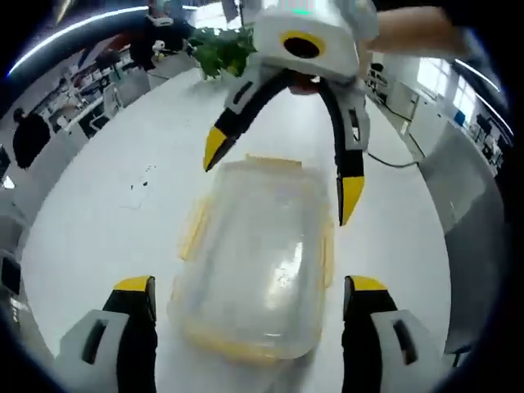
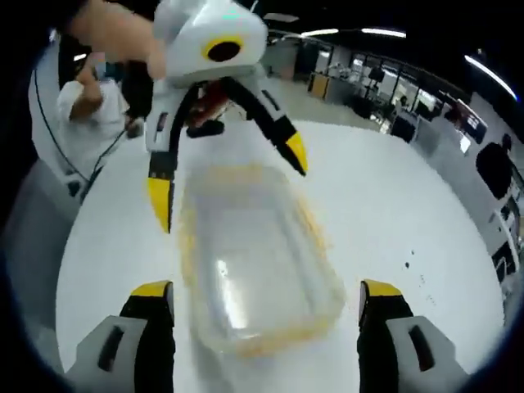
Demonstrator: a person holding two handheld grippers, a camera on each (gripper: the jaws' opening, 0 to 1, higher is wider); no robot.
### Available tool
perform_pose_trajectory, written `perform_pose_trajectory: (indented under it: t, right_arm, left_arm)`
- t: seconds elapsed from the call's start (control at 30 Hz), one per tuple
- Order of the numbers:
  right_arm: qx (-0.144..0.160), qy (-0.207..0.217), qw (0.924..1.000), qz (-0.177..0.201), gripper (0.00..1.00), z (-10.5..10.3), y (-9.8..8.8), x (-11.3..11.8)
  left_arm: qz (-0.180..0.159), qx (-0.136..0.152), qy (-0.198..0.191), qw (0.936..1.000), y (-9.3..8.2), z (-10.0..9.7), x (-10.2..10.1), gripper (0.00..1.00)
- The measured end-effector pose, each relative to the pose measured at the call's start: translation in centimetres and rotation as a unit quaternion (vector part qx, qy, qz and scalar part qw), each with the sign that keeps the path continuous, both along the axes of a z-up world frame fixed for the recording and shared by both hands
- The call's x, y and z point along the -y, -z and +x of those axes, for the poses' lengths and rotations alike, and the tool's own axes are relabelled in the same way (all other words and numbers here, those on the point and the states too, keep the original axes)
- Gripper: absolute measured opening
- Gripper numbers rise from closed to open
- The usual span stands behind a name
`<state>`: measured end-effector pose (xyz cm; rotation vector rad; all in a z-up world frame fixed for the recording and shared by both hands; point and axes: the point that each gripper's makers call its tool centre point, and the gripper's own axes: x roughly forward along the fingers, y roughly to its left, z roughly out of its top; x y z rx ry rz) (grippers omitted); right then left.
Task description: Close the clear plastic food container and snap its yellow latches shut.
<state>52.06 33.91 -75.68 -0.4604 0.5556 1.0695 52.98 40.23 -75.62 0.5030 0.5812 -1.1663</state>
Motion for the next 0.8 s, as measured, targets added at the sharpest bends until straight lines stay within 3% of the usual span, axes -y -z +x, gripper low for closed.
perform_pose_trajectory:
  t: [0.13, 0.23, 0.37, 0.43, 0.53, 0.8]
  right_arm:
    - [0.027, 0.086, 0.9933, 0.073, 0.97, -0.5, -1.0, 1.1]
    - [0.056, 0.136, 0.9843, 0.097, 0.98, -0.7, -1.1, 1.7]
    - [0.077, 0.198, 0.9666, 0.143, 0.99, -1.1, -1.4, 1.3]
    - [0.082, 0.211, 0.9631, 0.145, 0.98, -1.6, -1.2, 1.0]
    - [0.074, 0.217, 0.9614, 0.152, 0.97, -2.0, -0.5, 0.9]
    - [0.048, 0.248, 0.9530, 0.168, 0.96, -3.1, -0.5, 1.8]
  left_arm:
    - [-0.081, 0.012, -0.087, 0.9928, -0.6, -0.4, -1.2, 0.95]
    - [-0.108, 0.028, -0.131, 0.9852, -0.7, -0.7, -1.8, 0.95]
    - [-0.152, 0.025, -0.211, 0.9653, -0.5, -0.8, -2.6, 0.94]
    - [-0.171, 0.018, -0.228, 0.9583, -0.5, -1.3, -2.5, 0.94]
    - [-0.166, 0.020, -0.241, 0.9560, 0.0, -1.9, -2.9, 0.93]
    - [-0.182, 0.012, -0.271, 0.9451, -0.1, -2.6, -4.2, 0.91]
